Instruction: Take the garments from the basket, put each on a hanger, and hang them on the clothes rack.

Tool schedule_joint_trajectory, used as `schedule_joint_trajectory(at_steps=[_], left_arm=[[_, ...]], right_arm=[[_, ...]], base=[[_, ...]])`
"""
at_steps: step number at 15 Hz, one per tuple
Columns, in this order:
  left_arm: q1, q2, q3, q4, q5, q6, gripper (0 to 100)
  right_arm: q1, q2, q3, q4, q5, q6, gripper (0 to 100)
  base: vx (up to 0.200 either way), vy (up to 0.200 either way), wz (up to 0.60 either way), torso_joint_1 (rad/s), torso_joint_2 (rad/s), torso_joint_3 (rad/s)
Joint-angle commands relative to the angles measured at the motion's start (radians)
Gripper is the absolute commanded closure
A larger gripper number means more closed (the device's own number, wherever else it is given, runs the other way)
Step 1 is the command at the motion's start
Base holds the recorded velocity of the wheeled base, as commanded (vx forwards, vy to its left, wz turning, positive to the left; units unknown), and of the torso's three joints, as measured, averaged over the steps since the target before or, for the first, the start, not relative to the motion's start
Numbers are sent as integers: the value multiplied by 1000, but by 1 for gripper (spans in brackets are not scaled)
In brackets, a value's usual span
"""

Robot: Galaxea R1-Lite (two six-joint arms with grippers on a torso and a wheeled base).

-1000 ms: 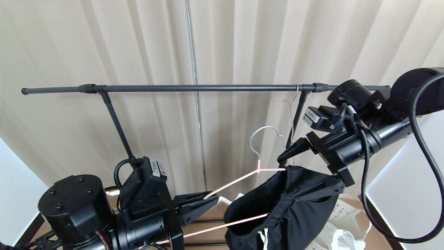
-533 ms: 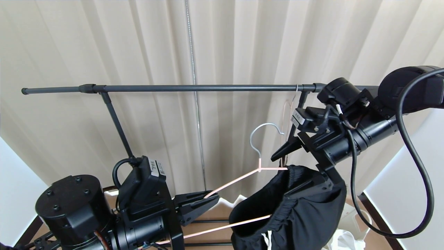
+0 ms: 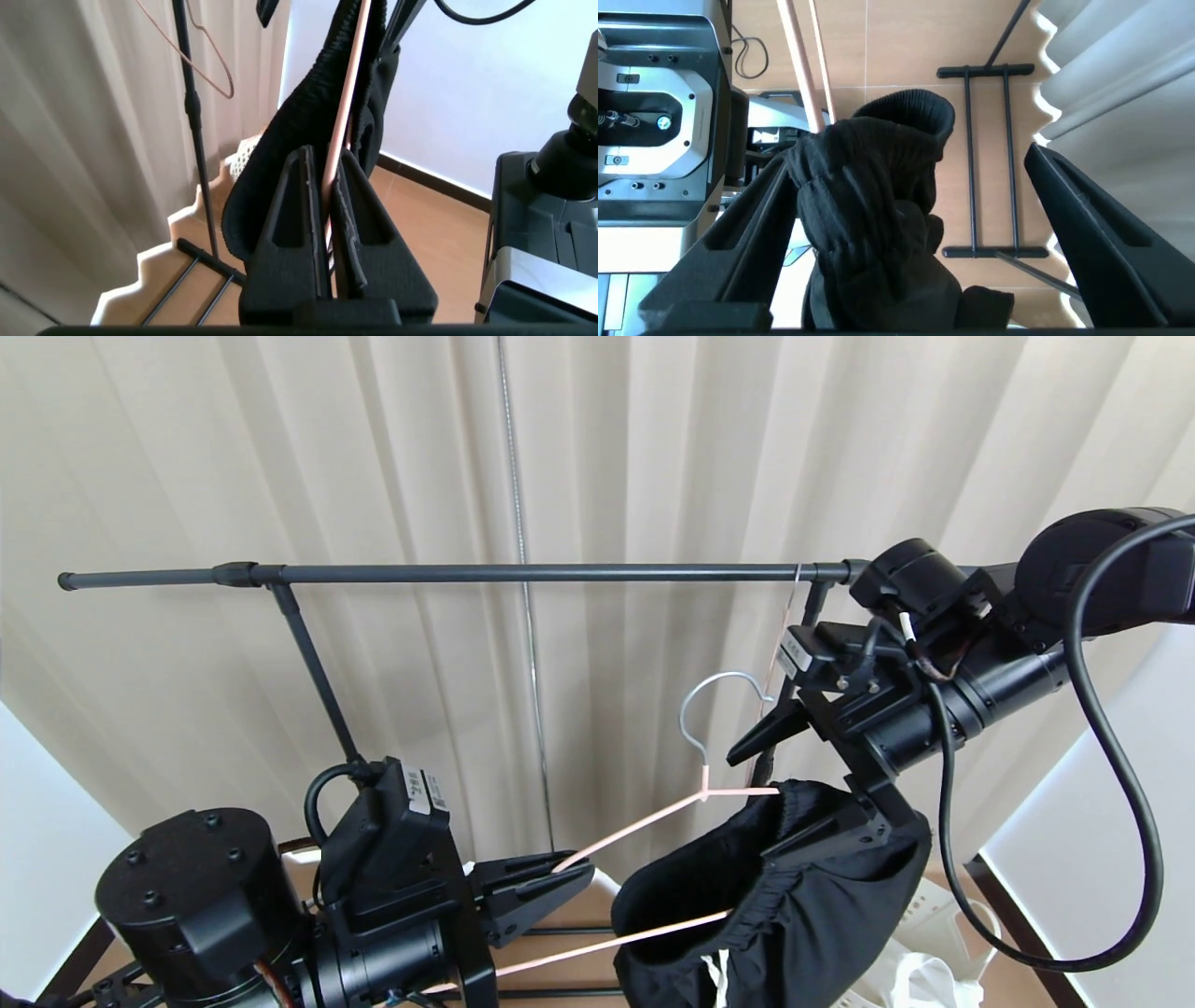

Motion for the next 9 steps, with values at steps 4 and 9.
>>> schedule_joint_trajectory(at_steps=[4,9], left_arm=[[-2,-3,6,0,1,1,100],[0,-3,9,0,3,1,100]], right_arm=[[3,9,1,0,0,0,100],[3,-3,9,3,3,0,100]], base=[[0,0,0,0,0,0],[0,0,0,0,0,0]])
